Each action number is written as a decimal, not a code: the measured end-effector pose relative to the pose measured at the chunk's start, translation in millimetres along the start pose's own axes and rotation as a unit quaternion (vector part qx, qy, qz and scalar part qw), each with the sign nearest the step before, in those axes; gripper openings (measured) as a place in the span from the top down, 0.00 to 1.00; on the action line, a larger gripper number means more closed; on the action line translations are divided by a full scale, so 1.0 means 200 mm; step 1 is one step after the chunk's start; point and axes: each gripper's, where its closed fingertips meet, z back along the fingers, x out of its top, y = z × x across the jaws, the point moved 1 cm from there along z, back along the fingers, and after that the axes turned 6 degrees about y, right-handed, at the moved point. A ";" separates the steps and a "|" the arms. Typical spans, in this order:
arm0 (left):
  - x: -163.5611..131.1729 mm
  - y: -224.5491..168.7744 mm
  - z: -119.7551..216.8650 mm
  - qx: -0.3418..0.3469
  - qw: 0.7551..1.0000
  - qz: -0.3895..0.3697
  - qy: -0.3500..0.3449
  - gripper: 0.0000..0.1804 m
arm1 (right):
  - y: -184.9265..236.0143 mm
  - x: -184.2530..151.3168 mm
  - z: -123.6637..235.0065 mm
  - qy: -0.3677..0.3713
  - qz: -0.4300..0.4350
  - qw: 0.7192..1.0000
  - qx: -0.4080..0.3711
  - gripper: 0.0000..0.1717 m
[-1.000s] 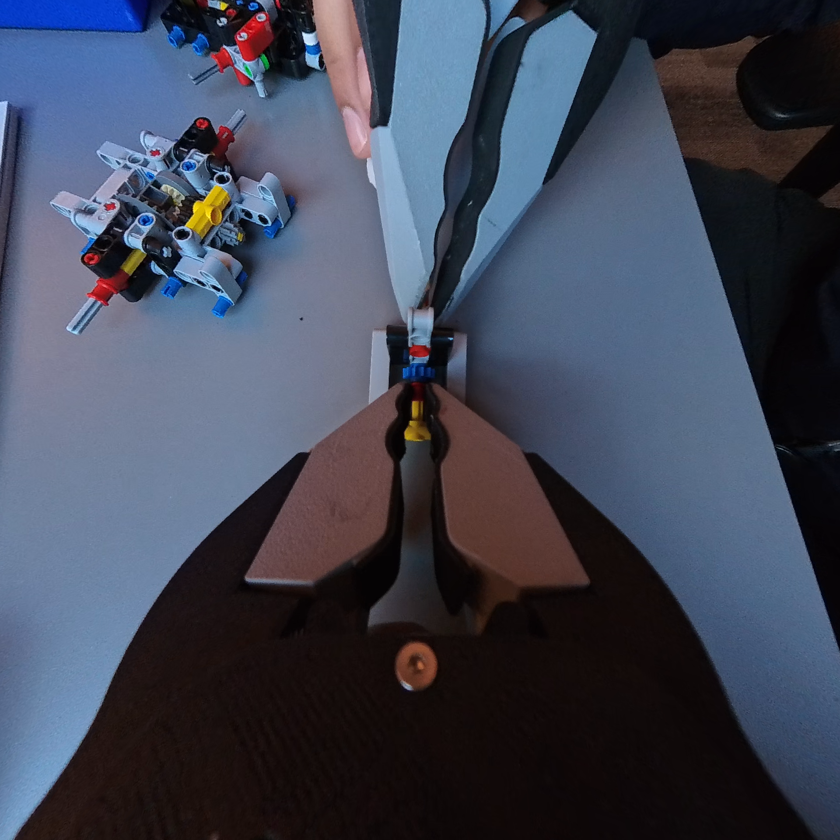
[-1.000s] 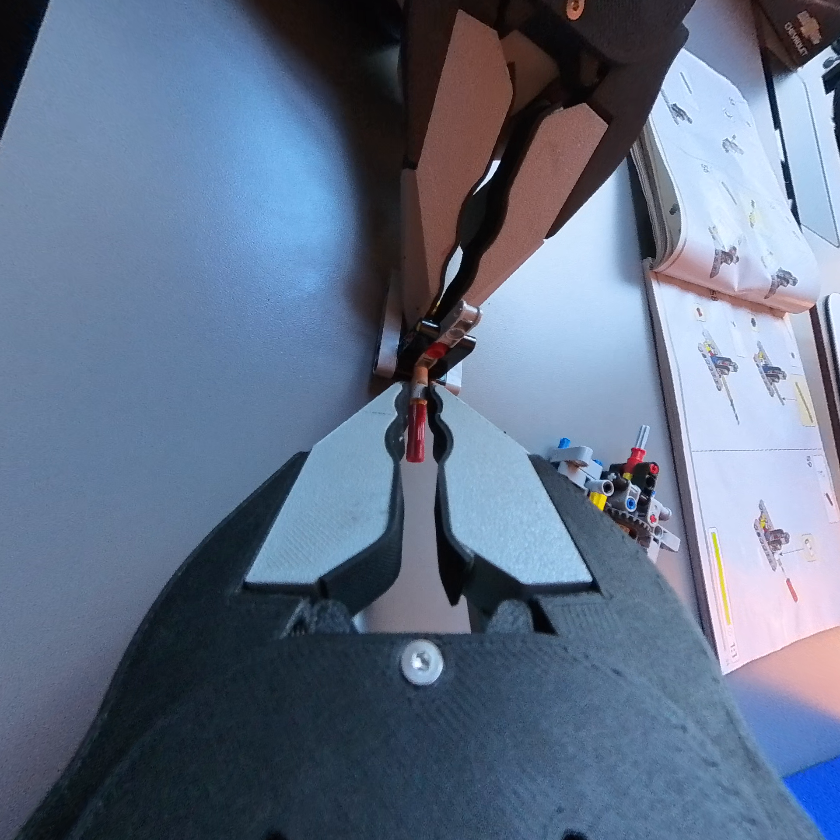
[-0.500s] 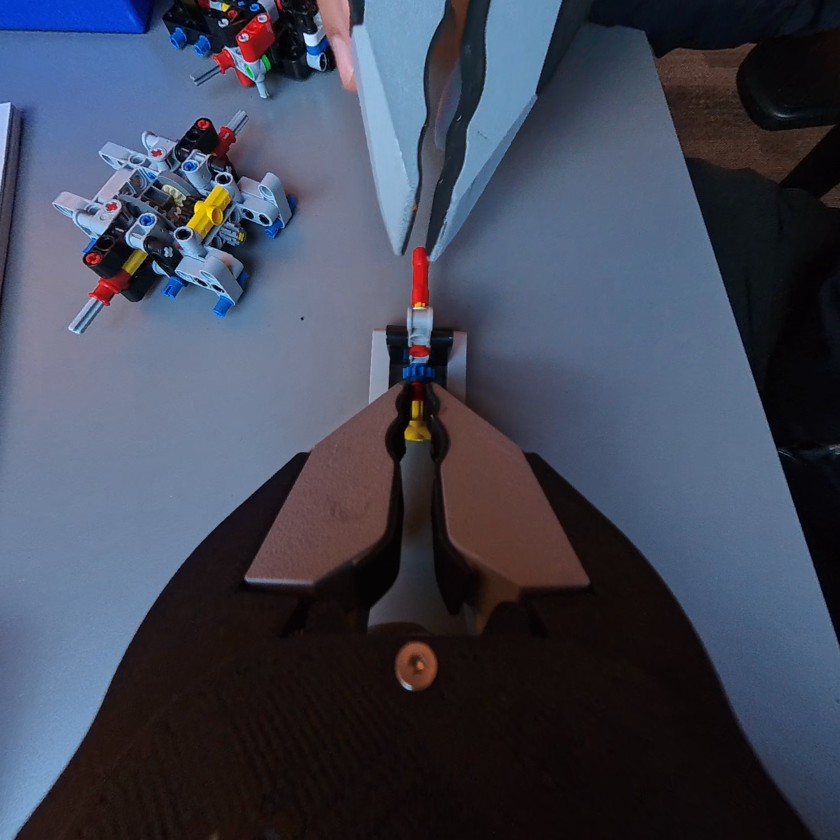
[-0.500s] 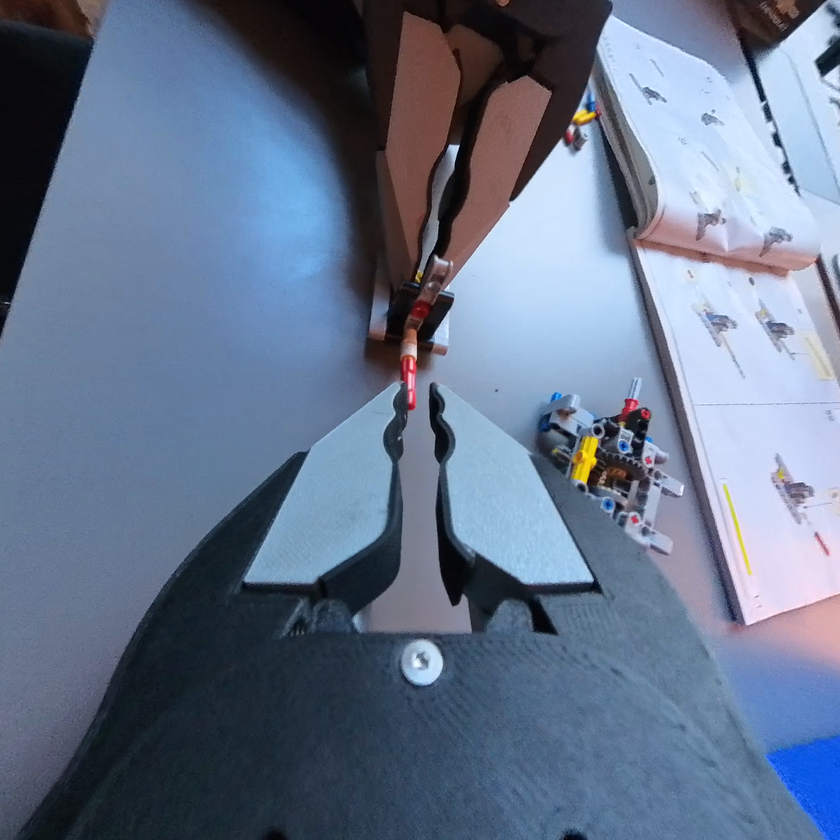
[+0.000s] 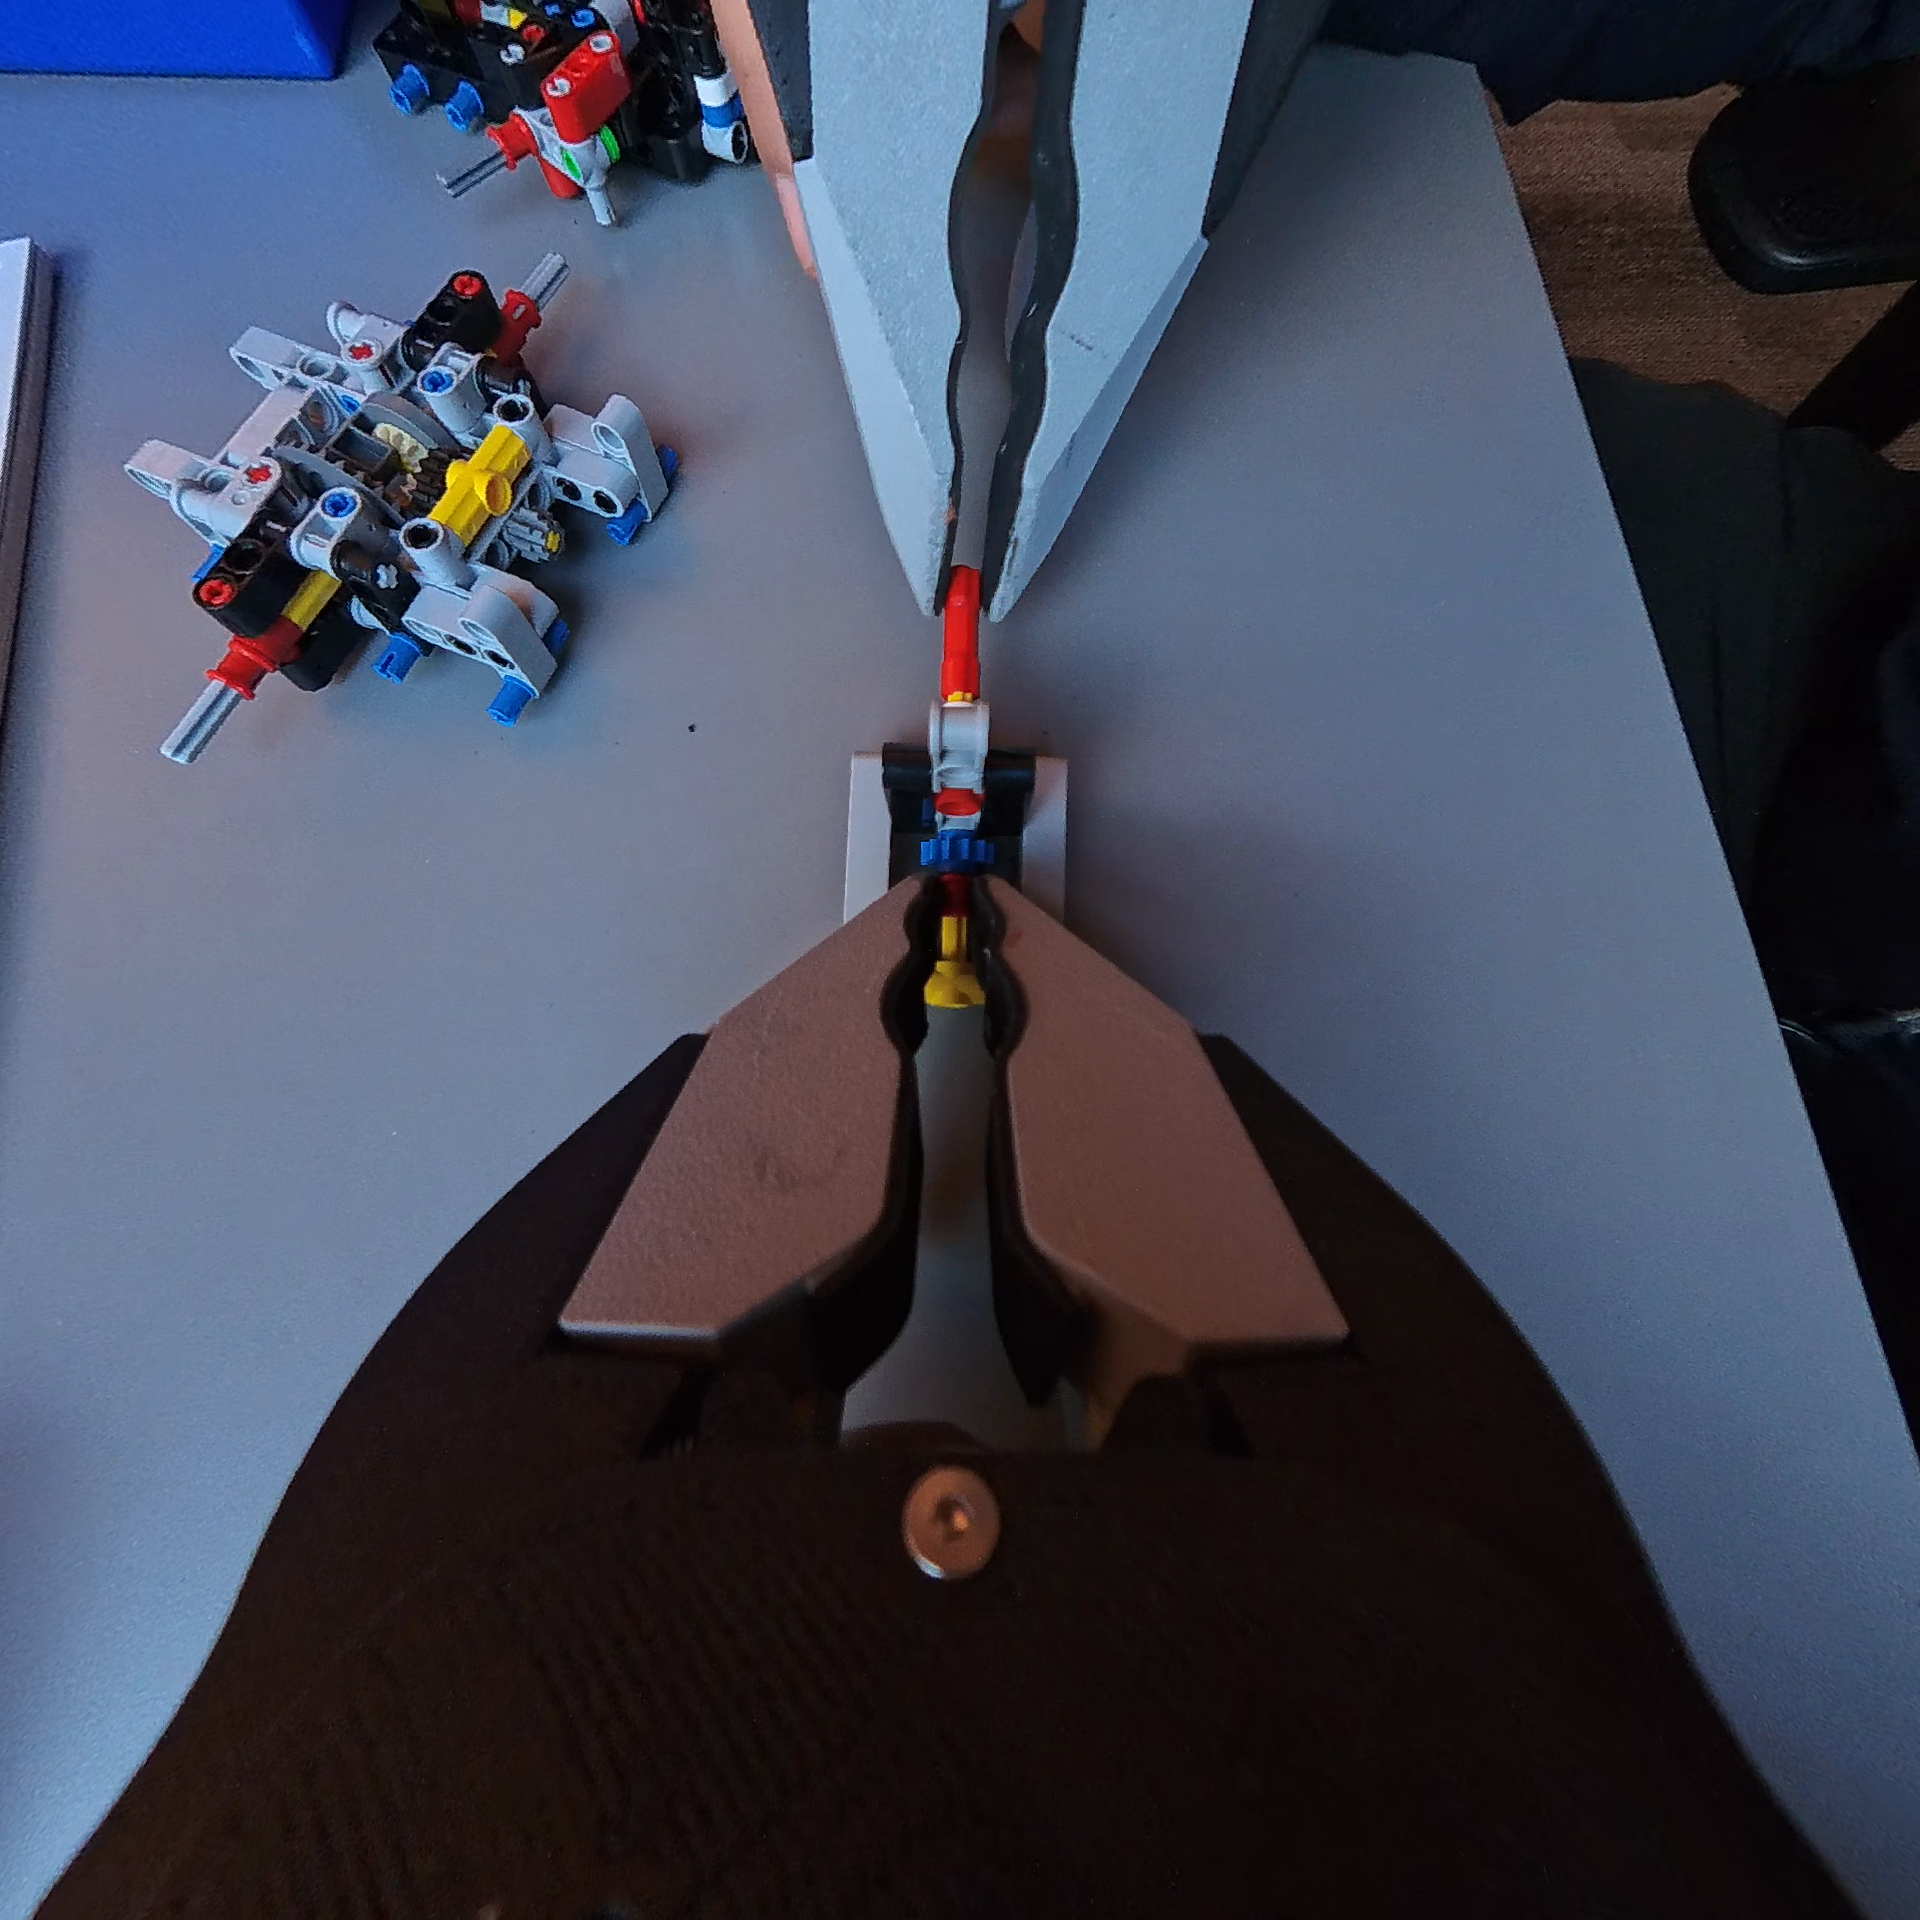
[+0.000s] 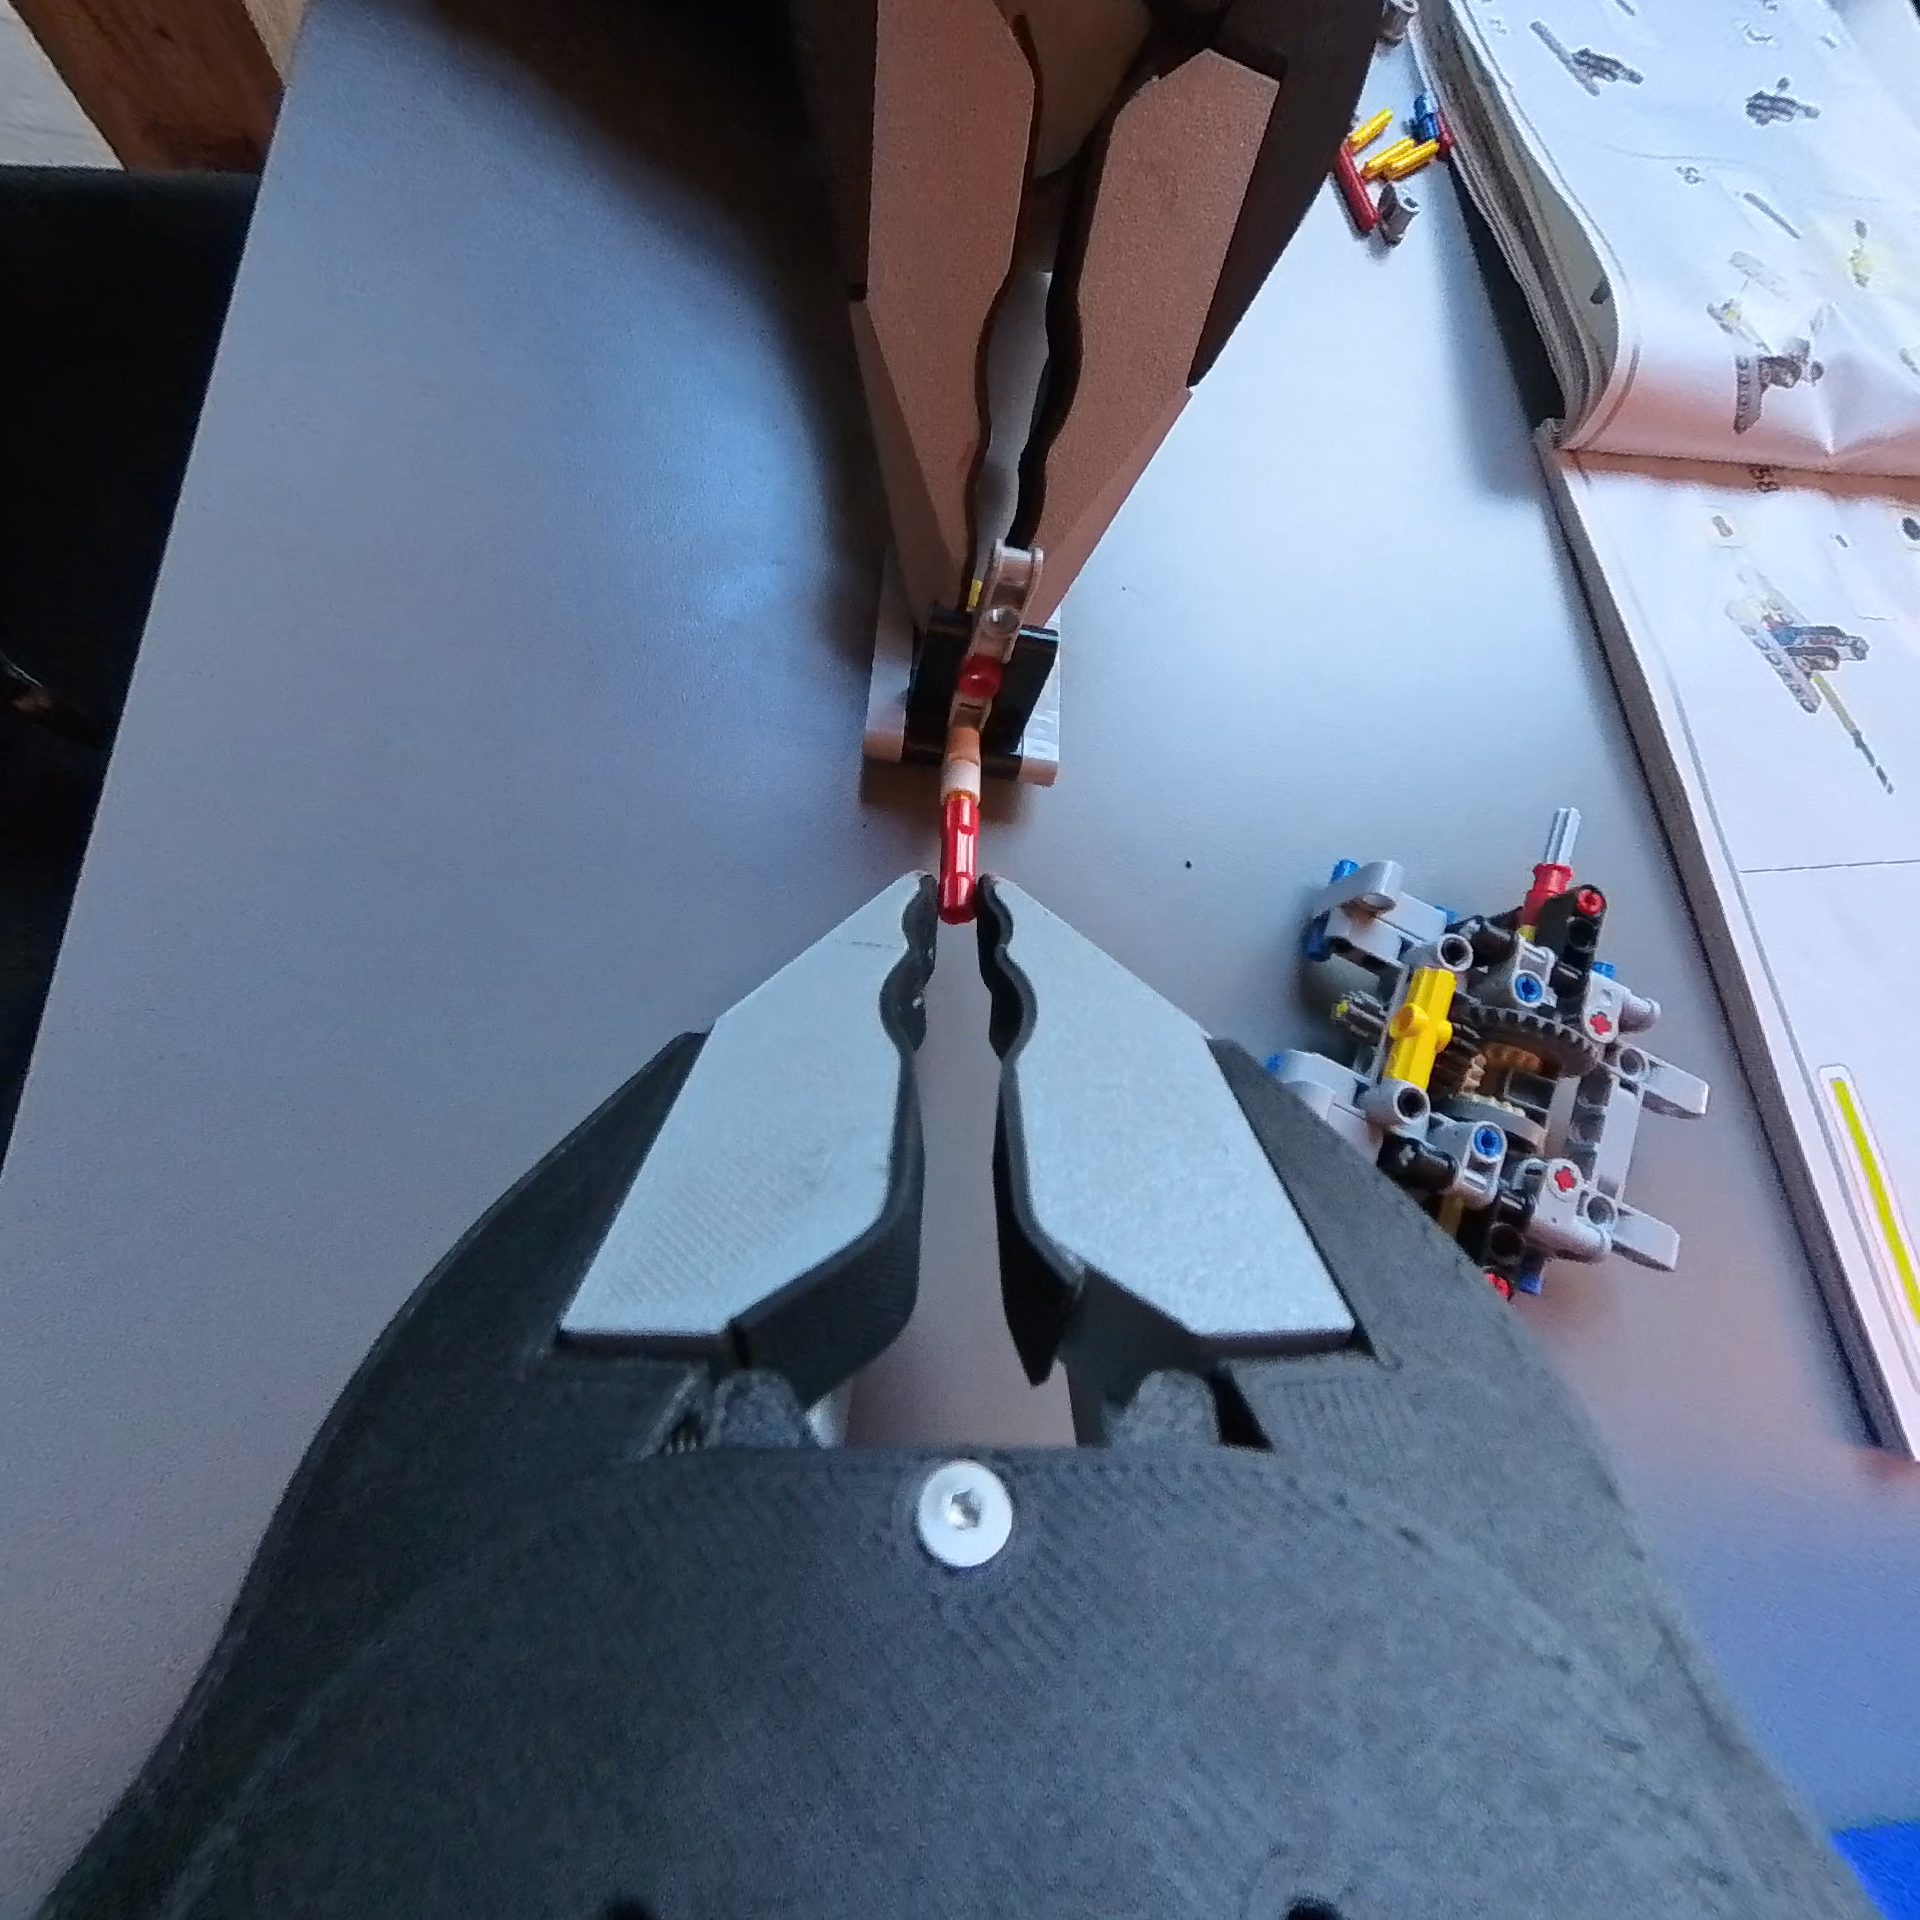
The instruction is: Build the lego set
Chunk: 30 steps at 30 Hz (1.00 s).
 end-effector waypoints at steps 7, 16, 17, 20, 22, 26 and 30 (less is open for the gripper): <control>0.00 0.00 0.00 0.014 1.000 -0.003 0.001 0.99 | 0.00 -0.01 0.00 0.024 -0.003 1.000 0.004 0.98; 0.00 0.00 0.00 0.015 1.000 -0.001 0.002 0.99 | 0.00 -0.01 -0.02 0.025 -0.005 1.000 0.002 0.98; 0.00 0.00 0.00 0.015 1.000 -0.001 0.002 0.99 | 0.00 -0.01 -0.02 0.022 -0.008 1.000 0.005 0.98; 0.00 0.00 0.01 0.014 1.000 0.000 0.002 0.99 | 0.00 -0.01 -0.03 0.020 -0.014 1.000 0.012 0.98; 0.00 0.00 0.01 0.012 1.000 0.002 0.000 0.99 | 0.00 -0.02 -0.04 0.027 -0.012 0.999 0.012 0.98; 0.00 0.00 0.01 0.012 1.000 0.001 0.000 0.99 | 0.00 -0.03 -0.06 0.036 -0.011 0.999 0.013 0.98; -0.01 0.00 0.01 0.013 1.000 0.000 0.004 0.99 | -0.01 0.00 -0.04 0.022 -0.015 1.000 0.011 0.98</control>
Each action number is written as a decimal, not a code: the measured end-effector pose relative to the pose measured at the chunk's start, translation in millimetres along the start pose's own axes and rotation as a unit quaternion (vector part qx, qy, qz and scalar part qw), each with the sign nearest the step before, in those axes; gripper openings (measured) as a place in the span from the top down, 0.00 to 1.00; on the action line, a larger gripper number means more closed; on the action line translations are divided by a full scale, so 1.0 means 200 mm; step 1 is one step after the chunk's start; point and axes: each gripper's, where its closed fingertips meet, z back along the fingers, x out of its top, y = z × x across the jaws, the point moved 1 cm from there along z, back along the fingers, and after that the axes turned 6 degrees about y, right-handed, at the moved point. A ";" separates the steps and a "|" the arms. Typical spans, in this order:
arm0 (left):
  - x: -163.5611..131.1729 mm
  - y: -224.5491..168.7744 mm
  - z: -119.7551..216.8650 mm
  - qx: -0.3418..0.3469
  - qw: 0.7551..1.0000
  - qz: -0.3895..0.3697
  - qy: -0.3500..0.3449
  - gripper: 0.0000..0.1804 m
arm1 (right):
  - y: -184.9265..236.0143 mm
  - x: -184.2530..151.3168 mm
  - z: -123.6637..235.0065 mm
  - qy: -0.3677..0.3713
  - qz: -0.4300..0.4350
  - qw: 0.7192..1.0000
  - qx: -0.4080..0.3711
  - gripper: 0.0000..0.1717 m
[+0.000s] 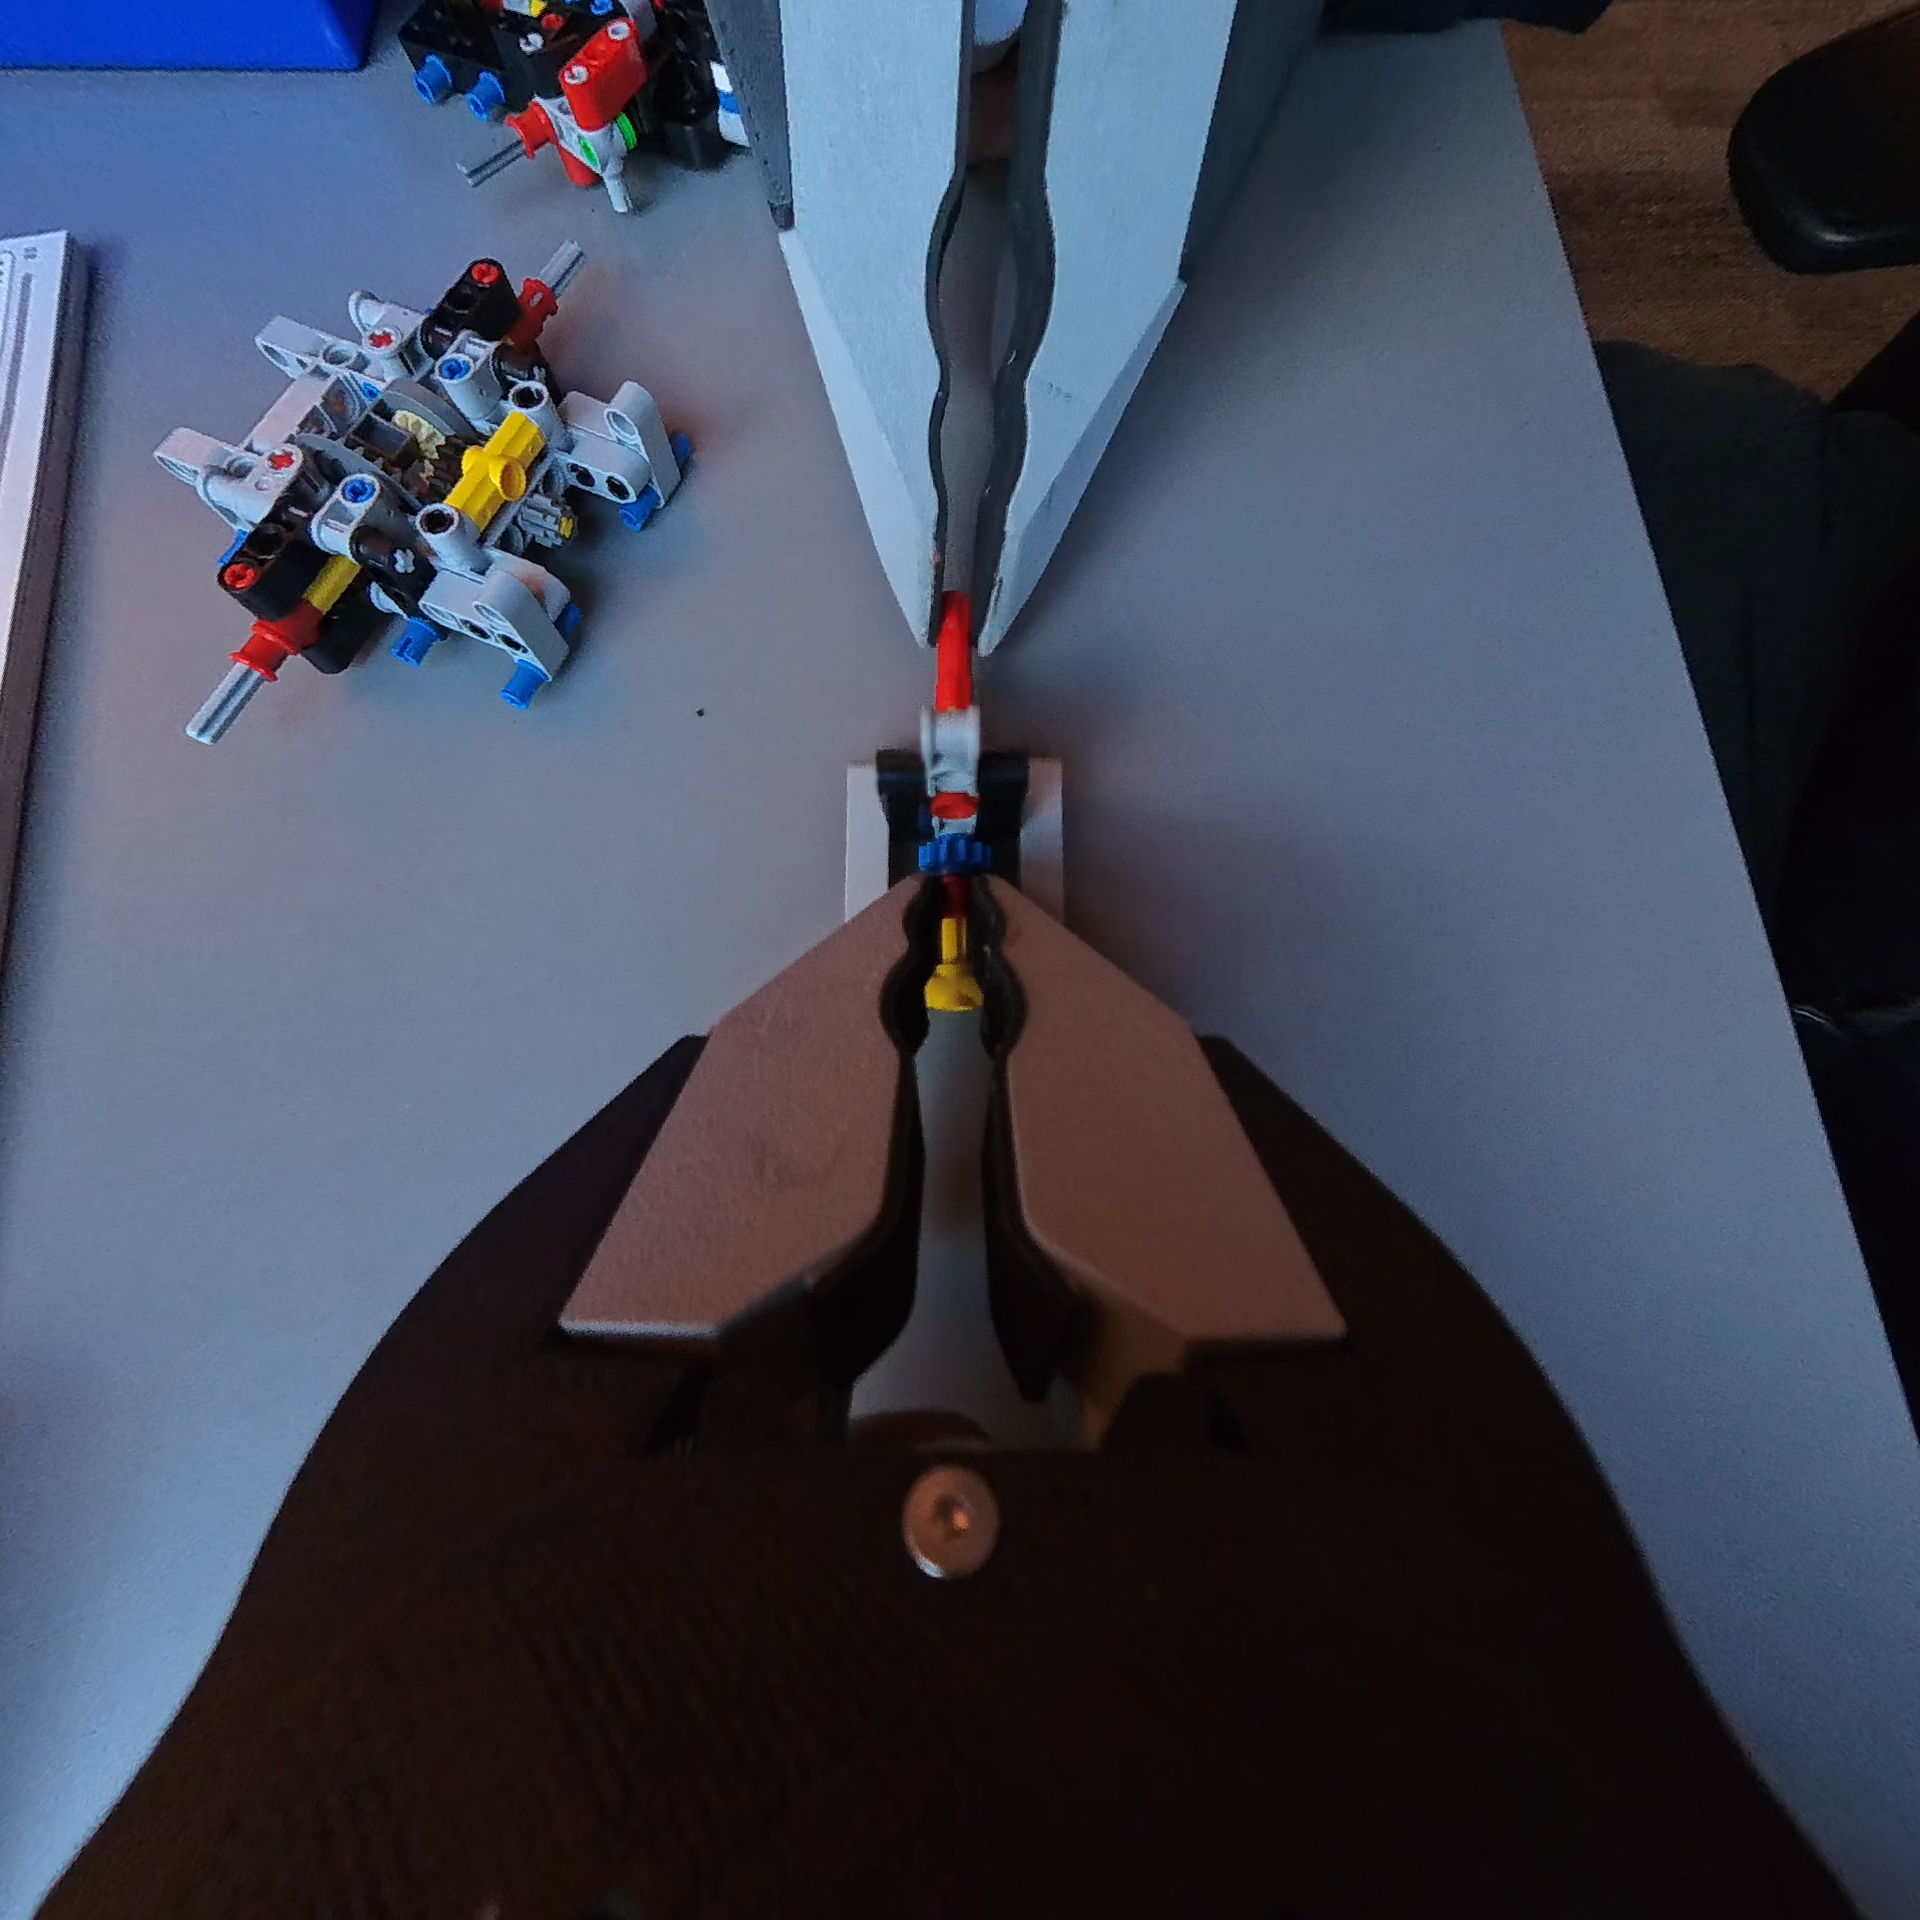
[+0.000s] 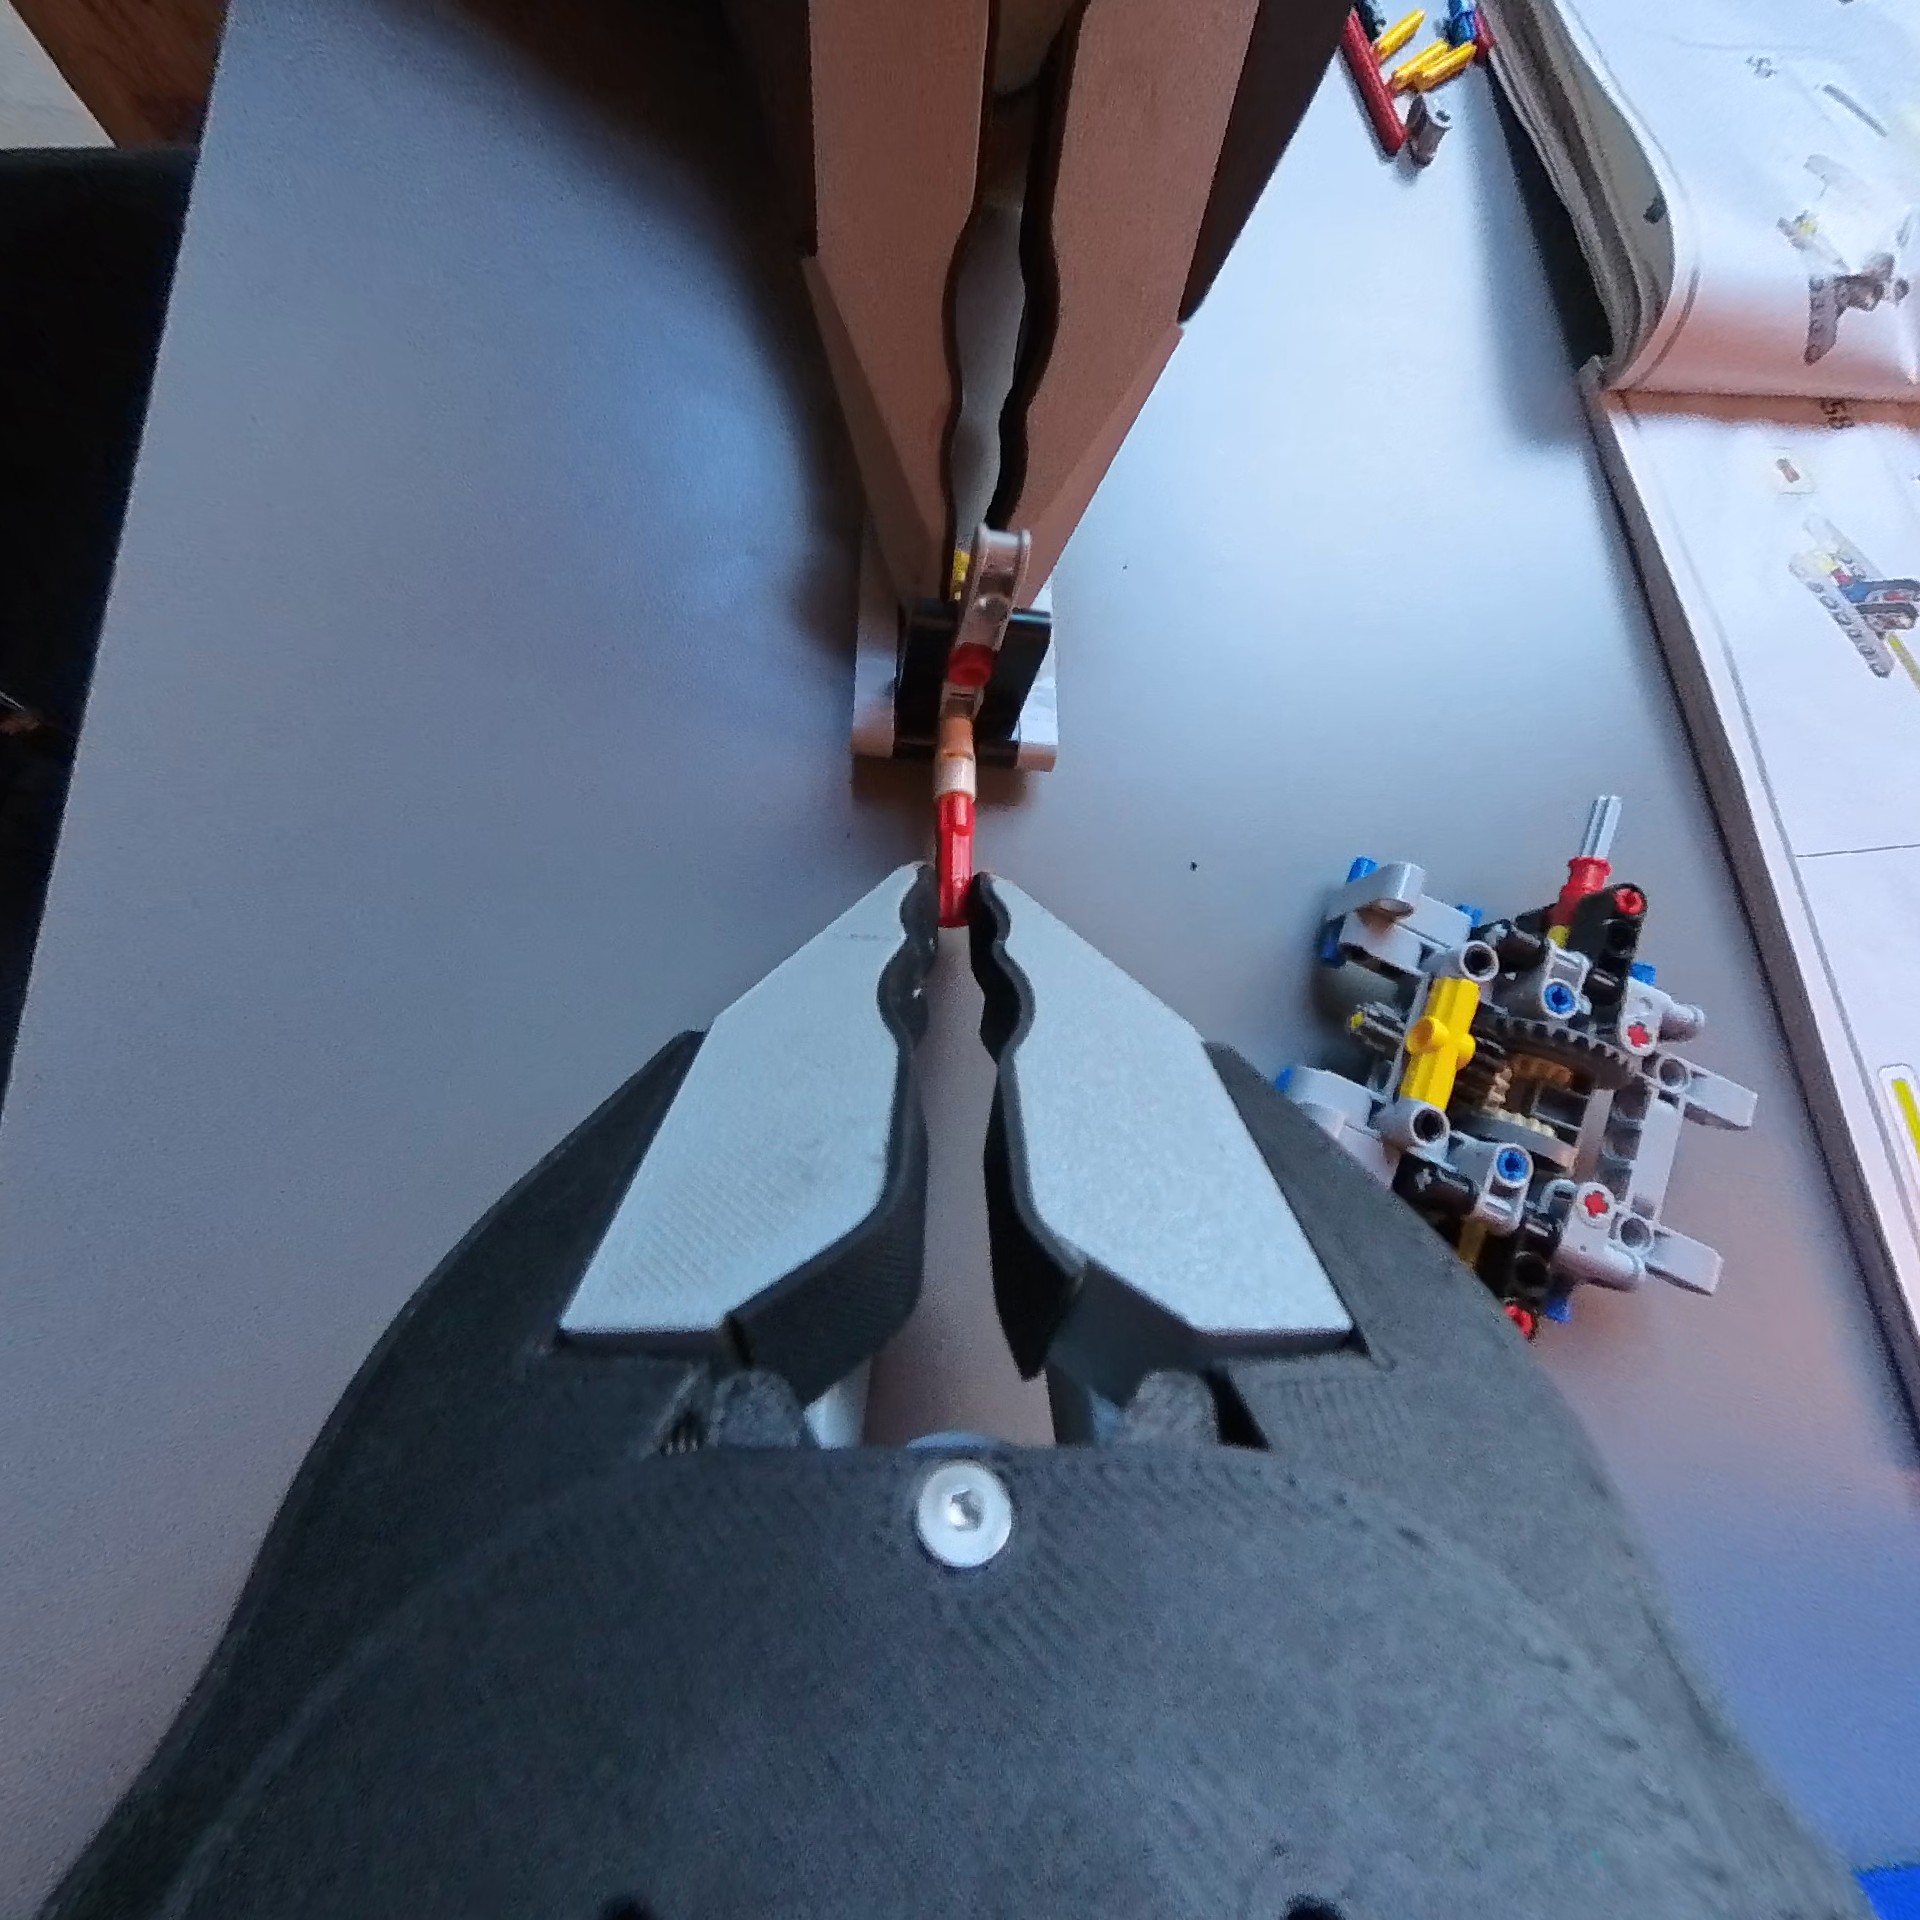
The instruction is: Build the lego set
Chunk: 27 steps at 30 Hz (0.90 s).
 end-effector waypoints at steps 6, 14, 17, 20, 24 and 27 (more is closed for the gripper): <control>0.00 0.00 0.00 -0.003 1.000 0.003 -0.002 0.99 | 0.00 -0.01 -0.01 0.003 0.000 1.000 0.002 0.98; 0.00 0.00 0.00 -0.003 1.000 0.002 0.000 0.99 | 0.00 0.00 -0.01 0.002 -0.002 1.000 0.004 0.98; 0.00 0.00 0.00 -0.004 1.000 0.002 0.000 0.99 | 0.00 0.00 -0.01 -0.002 -0.004 1.000 0.006 0.98; 0.00 0.00 0.00 -0.005 1.000 0.003 -0.002 0.99 | 0.00 0.00 -0.02 0.002 -0.003 1.000 0.008 0.98; 0.00 0.00 0.01 -0.003 1.000 0.000 0.006 0.99 | 0.01 0.00 -0.04 -0.002 -0.013 1.000 0.020 0.98; -0.01 0.00 0.02 -0.009 1.000 0.008 0.006 0.99 | 0.00 0.00 -0.04 -0.012 -0.008 1.000 0.018 0.98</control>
